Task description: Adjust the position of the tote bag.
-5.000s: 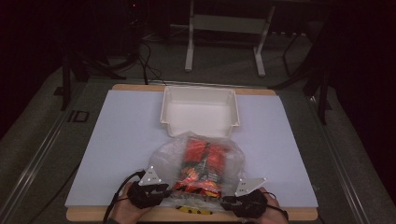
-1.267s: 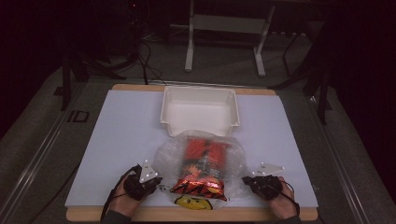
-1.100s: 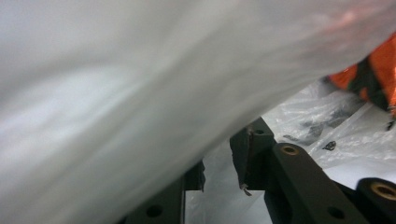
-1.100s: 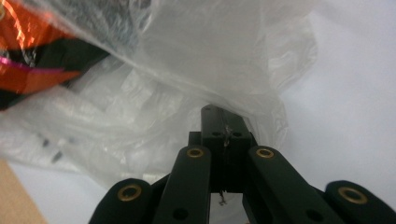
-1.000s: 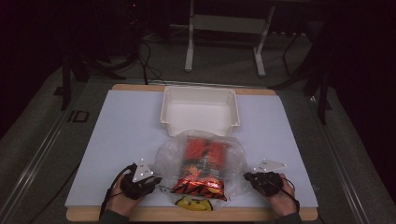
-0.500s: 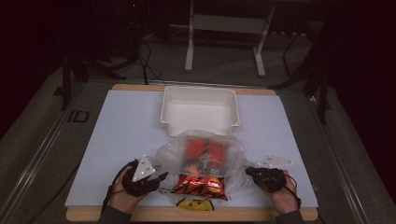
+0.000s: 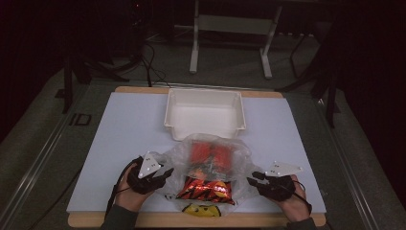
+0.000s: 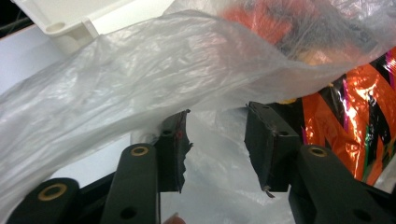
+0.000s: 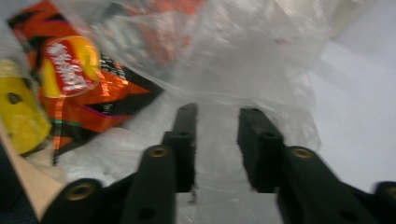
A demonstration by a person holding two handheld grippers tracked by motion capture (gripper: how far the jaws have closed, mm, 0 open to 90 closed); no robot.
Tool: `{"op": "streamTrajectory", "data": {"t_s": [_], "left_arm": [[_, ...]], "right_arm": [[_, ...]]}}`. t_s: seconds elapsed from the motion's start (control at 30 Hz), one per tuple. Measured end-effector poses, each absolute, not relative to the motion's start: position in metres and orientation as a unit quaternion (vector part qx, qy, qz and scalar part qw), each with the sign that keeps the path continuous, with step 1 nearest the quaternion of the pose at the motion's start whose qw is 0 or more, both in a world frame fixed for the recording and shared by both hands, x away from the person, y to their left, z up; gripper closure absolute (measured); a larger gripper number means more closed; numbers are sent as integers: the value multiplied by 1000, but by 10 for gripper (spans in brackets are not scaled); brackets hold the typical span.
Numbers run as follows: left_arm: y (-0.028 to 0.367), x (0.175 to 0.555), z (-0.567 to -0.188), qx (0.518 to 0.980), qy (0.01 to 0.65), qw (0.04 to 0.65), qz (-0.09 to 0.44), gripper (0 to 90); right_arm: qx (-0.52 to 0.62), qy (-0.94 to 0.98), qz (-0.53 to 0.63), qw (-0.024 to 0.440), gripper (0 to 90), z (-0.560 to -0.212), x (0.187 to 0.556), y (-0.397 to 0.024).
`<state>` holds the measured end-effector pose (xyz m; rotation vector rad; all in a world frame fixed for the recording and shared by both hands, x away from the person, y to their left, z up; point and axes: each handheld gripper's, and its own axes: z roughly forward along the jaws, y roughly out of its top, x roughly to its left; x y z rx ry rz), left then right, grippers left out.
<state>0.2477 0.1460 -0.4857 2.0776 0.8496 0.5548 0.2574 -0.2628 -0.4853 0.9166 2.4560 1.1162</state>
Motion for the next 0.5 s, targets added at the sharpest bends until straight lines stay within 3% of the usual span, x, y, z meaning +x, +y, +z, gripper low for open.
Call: {"op": "streamTrajectory", "data": {"t_s": [0.17,0.5], "left_arm": [[141,251,-482,819,338,402,231,564],[138,266,-477,805,357,405,244,568]], "right_arm": [[319,843,405,153,557,-482,258,-262],[339,825,423,160,542,-478,267,-256]]}}
